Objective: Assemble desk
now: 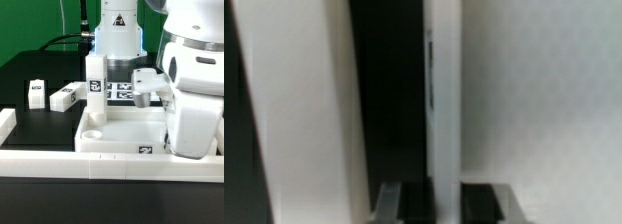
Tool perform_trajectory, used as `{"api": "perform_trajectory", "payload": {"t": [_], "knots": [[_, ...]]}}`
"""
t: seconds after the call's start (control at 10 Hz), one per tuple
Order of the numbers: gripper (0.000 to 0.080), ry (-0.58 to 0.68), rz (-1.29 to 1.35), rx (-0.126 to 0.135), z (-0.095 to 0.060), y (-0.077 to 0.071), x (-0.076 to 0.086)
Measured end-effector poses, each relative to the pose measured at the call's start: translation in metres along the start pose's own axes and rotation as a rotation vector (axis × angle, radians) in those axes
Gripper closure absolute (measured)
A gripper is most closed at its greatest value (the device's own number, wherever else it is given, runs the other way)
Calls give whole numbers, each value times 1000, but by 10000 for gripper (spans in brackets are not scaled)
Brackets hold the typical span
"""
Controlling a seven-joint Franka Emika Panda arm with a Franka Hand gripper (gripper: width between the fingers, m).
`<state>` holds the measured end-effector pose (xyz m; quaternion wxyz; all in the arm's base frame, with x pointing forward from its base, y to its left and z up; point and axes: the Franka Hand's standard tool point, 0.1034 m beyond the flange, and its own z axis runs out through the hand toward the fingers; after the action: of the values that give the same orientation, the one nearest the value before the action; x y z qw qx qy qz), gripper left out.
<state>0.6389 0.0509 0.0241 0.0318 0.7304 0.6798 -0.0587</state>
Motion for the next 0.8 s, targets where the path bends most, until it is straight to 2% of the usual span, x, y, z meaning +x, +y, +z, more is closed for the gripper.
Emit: {"api": "perform_trajectory", "payload": {"t": [0.2, 0.5, 0.6, 0.7, 0.8], "knots": [[741, -3, 11, -2, -2, 3, 9], [741, -9, 11, -1, -3, 4, 6], [648, -17, 9, 25, -3, -2, 5], [648, -24, 9, 48, -6, -6, 3], [465, -32, 11, 71, -13, -9, 0]]}}
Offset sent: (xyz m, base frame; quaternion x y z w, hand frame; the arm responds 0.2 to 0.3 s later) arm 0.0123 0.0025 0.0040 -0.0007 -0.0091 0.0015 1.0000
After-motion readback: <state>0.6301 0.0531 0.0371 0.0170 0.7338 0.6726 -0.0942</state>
